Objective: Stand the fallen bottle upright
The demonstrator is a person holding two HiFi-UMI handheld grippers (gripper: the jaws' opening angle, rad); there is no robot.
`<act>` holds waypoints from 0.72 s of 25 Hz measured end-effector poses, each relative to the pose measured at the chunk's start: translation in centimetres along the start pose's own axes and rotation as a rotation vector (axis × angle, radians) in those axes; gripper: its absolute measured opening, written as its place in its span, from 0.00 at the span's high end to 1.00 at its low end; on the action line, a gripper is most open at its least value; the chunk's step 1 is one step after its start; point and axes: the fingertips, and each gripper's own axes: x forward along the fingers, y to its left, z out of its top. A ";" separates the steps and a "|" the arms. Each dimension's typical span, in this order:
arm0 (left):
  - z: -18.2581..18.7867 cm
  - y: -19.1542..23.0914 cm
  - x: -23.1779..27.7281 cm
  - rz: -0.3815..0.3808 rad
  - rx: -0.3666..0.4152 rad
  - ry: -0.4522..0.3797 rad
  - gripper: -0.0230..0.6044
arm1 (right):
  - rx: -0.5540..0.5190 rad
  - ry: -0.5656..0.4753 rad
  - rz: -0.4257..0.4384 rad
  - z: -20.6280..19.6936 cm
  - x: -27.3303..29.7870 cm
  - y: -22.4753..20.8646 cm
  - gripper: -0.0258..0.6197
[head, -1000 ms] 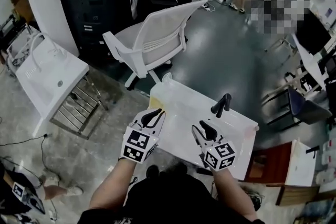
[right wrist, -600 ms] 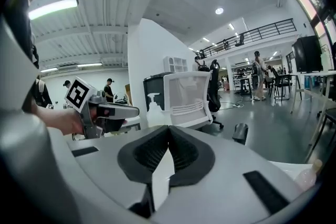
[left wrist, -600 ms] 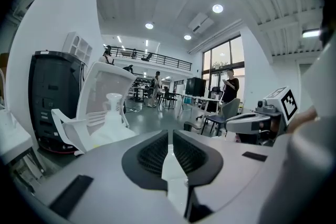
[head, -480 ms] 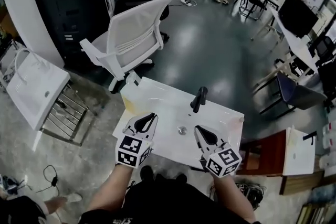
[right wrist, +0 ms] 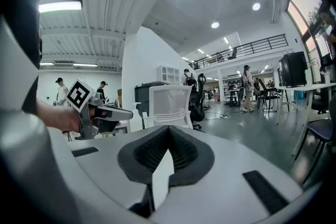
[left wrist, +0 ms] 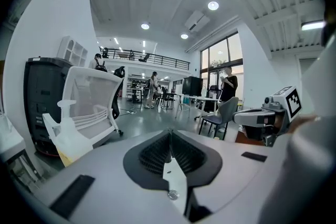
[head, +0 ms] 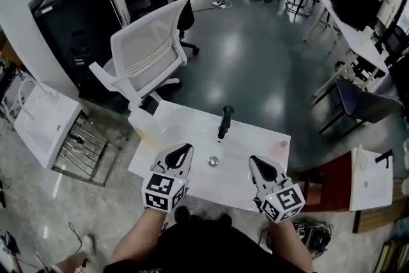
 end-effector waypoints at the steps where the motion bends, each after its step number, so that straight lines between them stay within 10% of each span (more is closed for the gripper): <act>1: 0.2 -0.3 0.2 0.002 0.003 -0.001 0.92 | -0.002 -0.010 -0.008 0.1 -0.3 -0.4 0.94; 18: 1.3 -0.8 1.2 0.032 0.027 0.003 0.92 | -0.050 -0.043 -0.043 1.6 -0.7 -1.9 0.94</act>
